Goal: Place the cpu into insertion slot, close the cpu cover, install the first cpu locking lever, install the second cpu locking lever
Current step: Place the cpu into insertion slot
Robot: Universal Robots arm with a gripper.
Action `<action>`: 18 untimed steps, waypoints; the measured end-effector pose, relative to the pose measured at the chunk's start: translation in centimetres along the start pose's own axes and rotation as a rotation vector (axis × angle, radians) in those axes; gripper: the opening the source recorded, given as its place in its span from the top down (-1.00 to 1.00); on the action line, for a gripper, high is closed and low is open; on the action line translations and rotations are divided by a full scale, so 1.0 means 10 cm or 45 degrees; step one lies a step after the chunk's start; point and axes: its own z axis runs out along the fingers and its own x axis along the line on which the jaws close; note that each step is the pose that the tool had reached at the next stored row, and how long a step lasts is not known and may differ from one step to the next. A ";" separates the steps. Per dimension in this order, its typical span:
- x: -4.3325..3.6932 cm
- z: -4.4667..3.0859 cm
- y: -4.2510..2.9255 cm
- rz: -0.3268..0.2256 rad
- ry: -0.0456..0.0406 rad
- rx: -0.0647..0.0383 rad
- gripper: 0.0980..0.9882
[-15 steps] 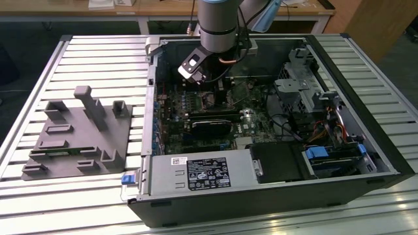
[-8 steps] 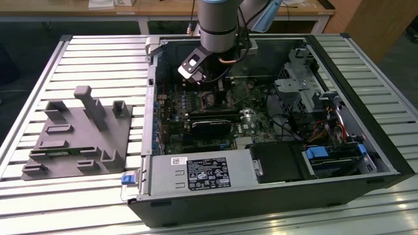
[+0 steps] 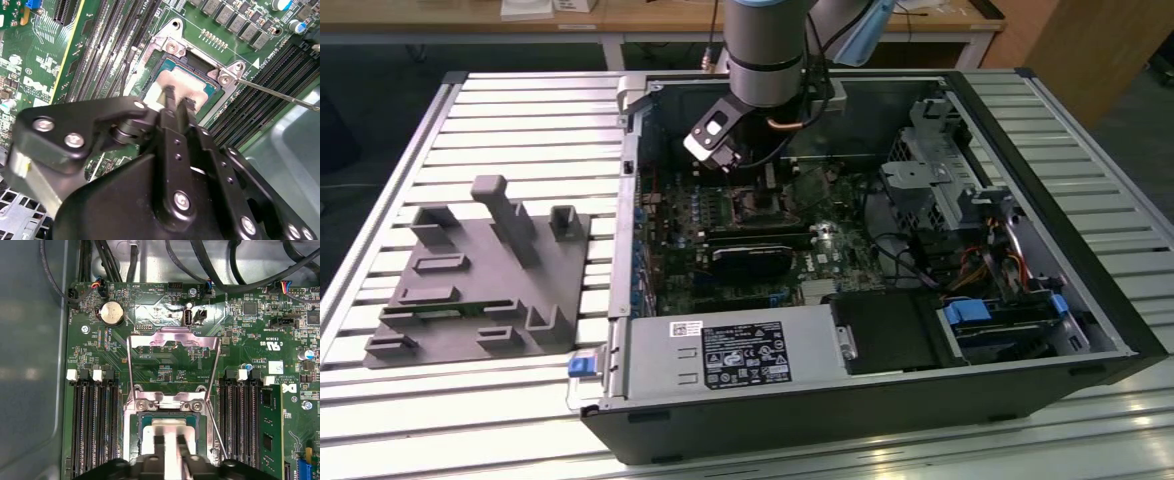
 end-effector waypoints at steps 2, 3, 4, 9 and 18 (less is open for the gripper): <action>0.000 0.000 0.000 0.000 0.000 0.000 0.81; 0.000 0.000 0.000 0.000 0.000 0.000 0.94; 0.000 0.000 0.000 0.000 0.000 0.000 0.98; 0.000 -0.001 0.000 0.000 0.000 0.000 0.98; 0.000 0.029 -0.004 -0.005 0.001 0.000 0.98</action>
